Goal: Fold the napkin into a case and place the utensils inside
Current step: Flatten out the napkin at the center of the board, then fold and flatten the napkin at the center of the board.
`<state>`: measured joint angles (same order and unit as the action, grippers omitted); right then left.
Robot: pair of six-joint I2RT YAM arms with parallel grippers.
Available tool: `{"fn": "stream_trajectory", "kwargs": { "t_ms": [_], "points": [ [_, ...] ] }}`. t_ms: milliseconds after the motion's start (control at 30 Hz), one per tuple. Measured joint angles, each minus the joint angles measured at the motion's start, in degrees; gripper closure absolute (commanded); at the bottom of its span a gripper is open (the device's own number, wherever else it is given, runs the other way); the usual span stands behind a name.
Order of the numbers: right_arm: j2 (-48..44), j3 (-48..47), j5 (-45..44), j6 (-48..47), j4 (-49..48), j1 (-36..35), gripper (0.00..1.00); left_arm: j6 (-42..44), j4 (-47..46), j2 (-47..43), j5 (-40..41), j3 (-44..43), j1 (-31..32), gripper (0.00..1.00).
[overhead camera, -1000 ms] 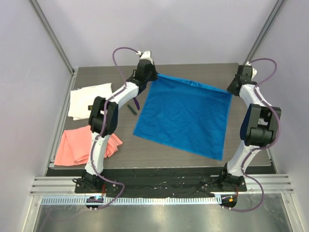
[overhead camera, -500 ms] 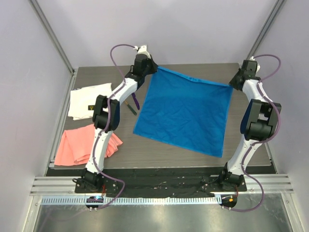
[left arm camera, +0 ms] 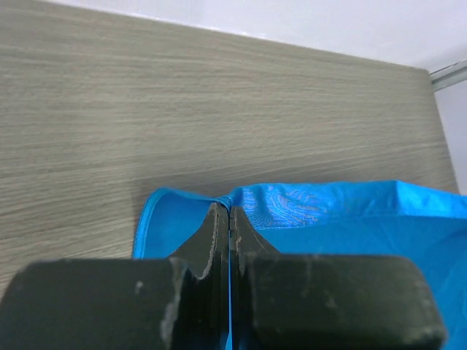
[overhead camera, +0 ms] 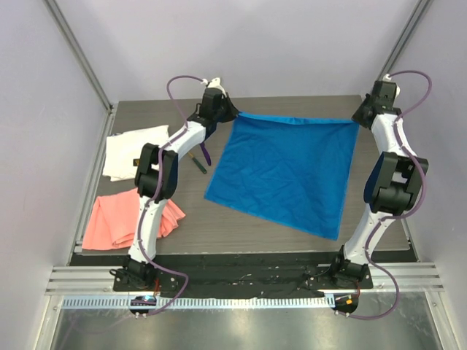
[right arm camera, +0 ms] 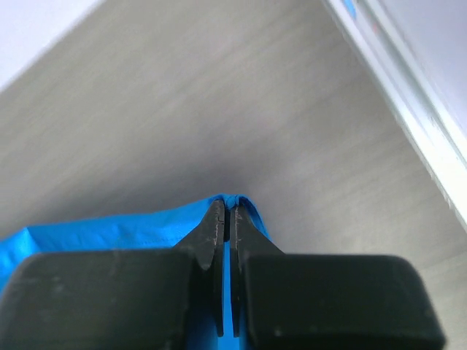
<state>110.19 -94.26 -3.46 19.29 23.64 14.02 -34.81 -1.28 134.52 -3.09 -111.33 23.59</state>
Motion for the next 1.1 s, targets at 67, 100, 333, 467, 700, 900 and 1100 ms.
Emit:
{"fn": "stream_trajectory", "kwargs": {
  "t_ms": [67,100,333,467,700,900,1100],
  "points": [
    [2.7,-3.7,0.3,-0.4,0.1,0.0,0.99,-0.4,0.7,0.3,-0.1,-2.1,0.0,1.00],
    [3.5,-4.6,0.5,-0.5,0.1,0.0,0.99,-0.6,0.8,0.8,-0.2,-3.8,0.0,1.00],
    [1.0,1.5,1.2,0.2,2.1,-0.5,0.99,-0.5,2.2,2.8,-2.4,-13.2,0.0,1.00],
    [-6.1,10.1,1.3,2.7,6.8,-1.2,0.99,-0.6,5.6,-2.0,-2.6,-4.8,-0.1,1.00],
    [-22.1,19.5,3.6,6.1,15.9,-1.5,0.99,-2.9,20.0,-13.2,-2.6,8.4,-0.2,1.00],
    [-33.7,28.5,3.5,9.1,22.6,-1.5,0.99,-3.8,29.6,-25.7,-1.9,16.5,-0.2,1.00],
    [-41.5,41.1,1.4,11.7,28.2,-1.5,0.99,-4.2,33.1,-32.7,-4.7,26.7,-0.2,1.00]
  ]
}}
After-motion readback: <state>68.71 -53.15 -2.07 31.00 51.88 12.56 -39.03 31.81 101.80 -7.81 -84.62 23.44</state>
